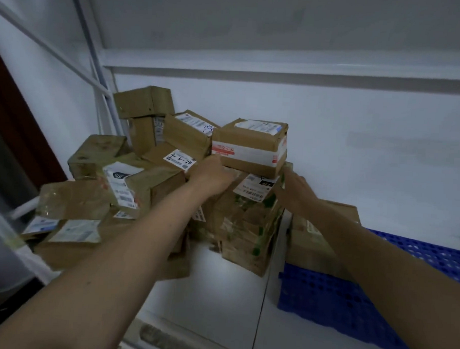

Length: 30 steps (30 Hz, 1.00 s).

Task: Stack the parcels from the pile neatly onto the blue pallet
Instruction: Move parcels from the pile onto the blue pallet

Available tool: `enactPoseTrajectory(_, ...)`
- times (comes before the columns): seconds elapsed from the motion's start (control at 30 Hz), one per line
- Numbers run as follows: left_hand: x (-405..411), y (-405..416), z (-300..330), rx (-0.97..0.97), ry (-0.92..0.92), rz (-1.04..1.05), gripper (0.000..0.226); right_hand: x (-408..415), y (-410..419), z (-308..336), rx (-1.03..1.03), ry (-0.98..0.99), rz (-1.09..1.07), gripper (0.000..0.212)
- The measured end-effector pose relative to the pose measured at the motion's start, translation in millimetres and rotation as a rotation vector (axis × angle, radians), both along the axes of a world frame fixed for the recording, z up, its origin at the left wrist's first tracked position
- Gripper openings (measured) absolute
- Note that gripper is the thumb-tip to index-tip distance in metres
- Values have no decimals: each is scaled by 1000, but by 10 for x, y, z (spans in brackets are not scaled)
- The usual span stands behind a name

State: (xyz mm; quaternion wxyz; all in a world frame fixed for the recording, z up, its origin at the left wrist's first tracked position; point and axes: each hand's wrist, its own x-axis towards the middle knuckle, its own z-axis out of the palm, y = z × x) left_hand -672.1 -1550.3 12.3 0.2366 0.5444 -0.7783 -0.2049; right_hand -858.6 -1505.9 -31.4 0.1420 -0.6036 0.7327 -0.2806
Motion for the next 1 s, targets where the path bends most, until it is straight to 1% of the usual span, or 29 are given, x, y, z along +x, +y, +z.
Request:
enactPoseTrajectory(0.07,41,-201,108,48,25,-27,24,57,-151,79,-24,-98,-31,33)
enactPoseTrajectory(0.1,43,-305,166,76,57,-36,27,84,-220,121,-38,-144,-58,33)
enactPoseTrajectory(0.17,16,-503,304,137,108,-25,43,125,-355,201,-64,-235,-132,35)
enactPoseTrajectory(0.23,-36,-693,424,135,68,-14,56,159,-483,261,-85,-297,-206,44)
enactPoseTrajectory(0.3,-83,-874,486,62,-7,-24,53,204,-596,300,-100,-336,-258,48)
enactPoseTrajectory(0.43,-210,-1159,490,-40,-165,-101,36,314,-734,313,-158,-394,-358,45)
enactPoseTrajectory(0.5,-262,-1265,478,-25,-232,-101,33,367,-753,284,-160,-425,-405,43)
enactPoseTrajectory(0.57,-267,-1317,471,28,-241,-102,31,404,-758,269,-143,-443,-432,43)
enactPoseTrajectory(0.67,-278,-1402,401,17,-252,-139,41,392,-757,269,-145,-463,-460,45)
enactPoseTrajectory(0.73,-278,-1427,374,21,-195,-130,46,379,-761,271,-168,-481,-458,47)
enactPoseTrajectory(0.77,-281,-1435,362,45,-141,-110,41,373,-761,267,-183,-489,-453,48)
enactPoseTrajectory(0.83,-279,-1416,370,109,-17,-23,24,358,-758,257,-222,-517,-442,47)
enactPoseTrajectory(0.9,-283,-1379,409,136,105,28,23,337,-733,273,-263,-554,-433,46)
enactPoseTrajectory(1.0,-324,-1325,527,141,305,-19,23,288,-672,378,-367,-628,-411,46)
